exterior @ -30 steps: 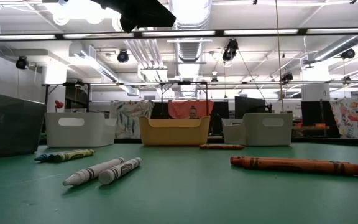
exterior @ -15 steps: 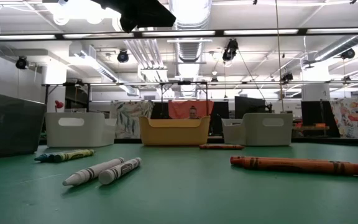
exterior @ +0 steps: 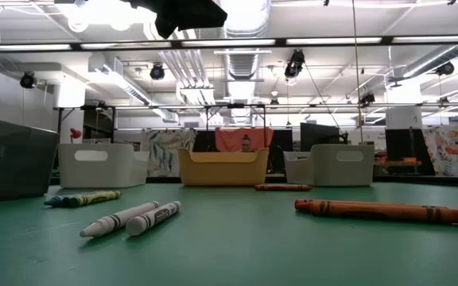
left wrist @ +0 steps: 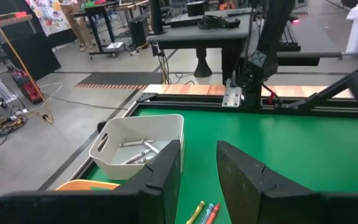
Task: Sort crayons
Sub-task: Put the white crayon into the gray bin
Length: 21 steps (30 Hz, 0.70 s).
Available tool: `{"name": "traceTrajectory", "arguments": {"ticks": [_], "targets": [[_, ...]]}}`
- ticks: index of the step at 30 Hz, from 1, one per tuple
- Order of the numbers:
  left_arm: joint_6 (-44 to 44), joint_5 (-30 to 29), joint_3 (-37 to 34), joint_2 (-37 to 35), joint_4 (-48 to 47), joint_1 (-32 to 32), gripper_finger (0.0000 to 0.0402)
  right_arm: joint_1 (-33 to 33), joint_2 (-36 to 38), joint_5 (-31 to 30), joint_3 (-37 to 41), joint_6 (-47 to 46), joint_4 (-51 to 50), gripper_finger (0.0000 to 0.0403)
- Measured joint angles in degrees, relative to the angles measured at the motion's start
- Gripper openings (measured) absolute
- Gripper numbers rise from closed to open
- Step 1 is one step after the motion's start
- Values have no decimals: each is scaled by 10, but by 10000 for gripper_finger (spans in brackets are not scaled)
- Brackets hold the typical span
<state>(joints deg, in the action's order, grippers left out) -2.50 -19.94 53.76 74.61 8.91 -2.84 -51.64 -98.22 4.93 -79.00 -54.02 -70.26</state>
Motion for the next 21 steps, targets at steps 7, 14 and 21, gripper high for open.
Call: {"name": "traceTrajectory", "arguments": {"ticks": [7, 14, 21], "targets": [[-22, 0, 0, -5, 1, -22, 87, 176, 77, -88, 0, -68, -3, 8], [-36, 0, 0, -32, -30, -50, 87, 386, 120, -103, 0, 30, 11, 9], [-28, -2, -7, -64, -51, -67, 87, 606, 111, -111, 0, 142, 73, 9]]}}
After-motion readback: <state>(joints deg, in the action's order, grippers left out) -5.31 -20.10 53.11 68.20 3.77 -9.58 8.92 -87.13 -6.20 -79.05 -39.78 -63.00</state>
